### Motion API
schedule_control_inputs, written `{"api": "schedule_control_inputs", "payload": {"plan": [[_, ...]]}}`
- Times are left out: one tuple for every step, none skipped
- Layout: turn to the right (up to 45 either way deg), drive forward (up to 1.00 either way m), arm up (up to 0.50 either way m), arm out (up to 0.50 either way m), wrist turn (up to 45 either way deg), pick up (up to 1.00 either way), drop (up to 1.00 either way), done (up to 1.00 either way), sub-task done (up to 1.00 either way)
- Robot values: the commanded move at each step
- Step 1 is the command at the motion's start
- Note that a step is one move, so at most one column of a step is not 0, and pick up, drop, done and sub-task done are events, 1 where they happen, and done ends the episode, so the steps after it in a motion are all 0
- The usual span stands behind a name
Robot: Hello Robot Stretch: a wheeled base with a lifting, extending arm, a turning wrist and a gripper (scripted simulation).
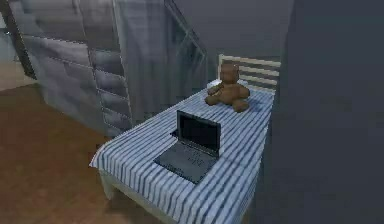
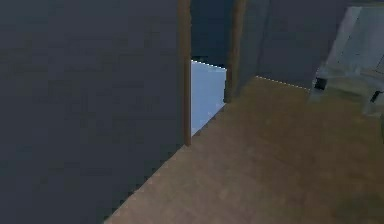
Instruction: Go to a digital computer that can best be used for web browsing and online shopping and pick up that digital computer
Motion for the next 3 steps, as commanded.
{"api": "schedule_control_inputs", "payload": {"plan": [[45.0, 0.0, 0.0, 0.0, 0.0, 0.0, 0.0, 0.0, 0.0], [15.0, 0.0, 0.0, 0.0, 0.0, 0.0, 0.0, 0.0, 0.0], [0.0, 0.65, 0.0, 0.0, 0.0, 0.0, 0.0, 0.0, 0.0]]}}
